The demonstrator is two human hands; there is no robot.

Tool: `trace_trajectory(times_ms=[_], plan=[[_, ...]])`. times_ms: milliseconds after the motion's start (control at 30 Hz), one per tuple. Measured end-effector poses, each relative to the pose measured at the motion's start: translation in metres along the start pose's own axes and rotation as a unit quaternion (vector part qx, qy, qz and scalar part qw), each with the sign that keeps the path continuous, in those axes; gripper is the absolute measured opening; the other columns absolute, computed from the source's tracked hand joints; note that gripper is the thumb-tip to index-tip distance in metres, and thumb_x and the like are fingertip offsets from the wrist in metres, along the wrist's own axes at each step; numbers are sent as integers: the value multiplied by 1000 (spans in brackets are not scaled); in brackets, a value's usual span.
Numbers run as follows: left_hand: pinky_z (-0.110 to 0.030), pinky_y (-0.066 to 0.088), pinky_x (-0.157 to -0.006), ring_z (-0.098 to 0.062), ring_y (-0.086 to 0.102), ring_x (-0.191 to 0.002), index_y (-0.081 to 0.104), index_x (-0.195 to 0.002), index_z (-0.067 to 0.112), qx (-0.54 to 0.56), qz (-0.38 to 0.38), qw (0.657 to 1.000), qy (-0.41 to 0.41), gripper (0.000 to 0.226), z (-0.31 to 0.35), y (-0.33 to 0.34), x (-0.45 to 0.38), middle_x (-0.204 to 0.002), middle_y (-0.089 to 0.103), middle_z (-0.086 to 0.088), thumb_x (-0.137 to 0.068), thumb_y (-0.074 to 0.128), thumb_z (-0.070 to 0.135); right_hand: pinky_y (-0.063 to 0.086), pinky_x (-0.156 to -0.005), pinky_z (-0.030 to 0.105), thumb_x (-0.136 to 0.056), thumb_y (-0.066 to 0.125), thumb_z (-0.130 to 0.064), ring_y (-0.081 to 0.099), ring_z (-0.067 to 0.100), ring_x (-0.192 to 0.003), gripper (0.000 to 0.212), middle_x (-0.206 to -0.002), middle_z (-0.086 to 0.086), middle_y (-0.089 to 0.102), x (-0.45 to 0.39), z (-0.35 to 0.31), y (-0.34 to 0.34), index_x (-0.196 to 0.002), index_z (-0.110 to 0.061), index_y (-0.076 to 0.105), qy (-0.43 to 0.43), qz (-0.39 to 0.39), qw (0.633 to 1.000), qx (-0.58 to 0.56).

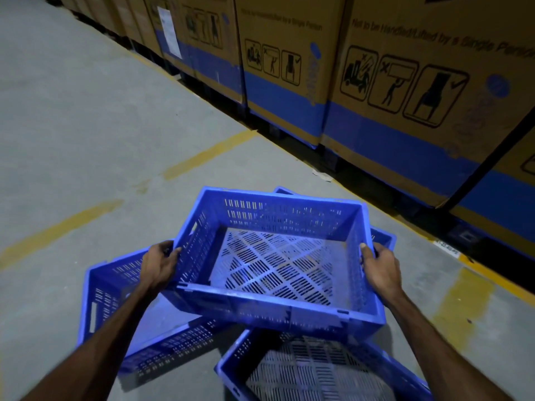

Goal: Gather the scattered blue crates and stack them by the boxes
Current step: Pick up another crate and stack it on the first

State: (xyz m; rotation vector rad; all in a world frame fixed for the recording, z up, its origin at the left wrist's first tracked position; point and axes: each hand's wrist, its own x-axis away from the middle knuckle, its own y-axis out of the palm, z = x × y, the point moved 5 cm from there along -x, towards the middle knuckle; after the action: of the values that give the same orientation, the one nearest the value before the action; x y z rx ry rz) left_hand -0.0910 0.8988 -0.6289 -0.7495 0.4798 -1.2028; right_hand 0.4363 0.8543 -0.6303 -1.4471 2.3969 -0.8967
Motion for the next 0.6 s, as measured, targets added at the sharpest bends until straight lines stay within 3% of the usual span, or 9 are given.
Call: trace_trajectory(times_ms=[200, 333, 600], plan=[[-41, 51, -67, -28, 71, -76, 76, -100, 13, 9, 14, 1000, -23, 14, 35, -52, 16, -80, 75, -8, -98, 63, 18, 56, -74, 42, -96, 52, -51, 70, 34, -79, 35, -85, 8, 74, -7, -50, -34, -95, -21, 69, -8, 7, 1000, 12], [-38, 50, -68, -22, 70, -76, 78, -98, 11, 25, 15, 998, -57, 15, 72, -111, 34, -80, 76, -7, -98, 64, 17, 54, -74, 41, -96, 53, -48, 70, 32, -79, 33, -83, 7, 74, -2, -113, -69, -95, -20, 69, -31, -15, 999, 19], [-43, 58, -73, -27, 73, -74, 75, -87, 11, 31, 16, 995, -93, 19, 160, -270, 64, -76, 76, -8, -96, 64, 24, 51, -72, 37, -98, 56, -47, 69, 29, -82, 33, -88, 7, 74, 32, -268, -153, -104, -19, 72, -60, -49, 997, 11]])
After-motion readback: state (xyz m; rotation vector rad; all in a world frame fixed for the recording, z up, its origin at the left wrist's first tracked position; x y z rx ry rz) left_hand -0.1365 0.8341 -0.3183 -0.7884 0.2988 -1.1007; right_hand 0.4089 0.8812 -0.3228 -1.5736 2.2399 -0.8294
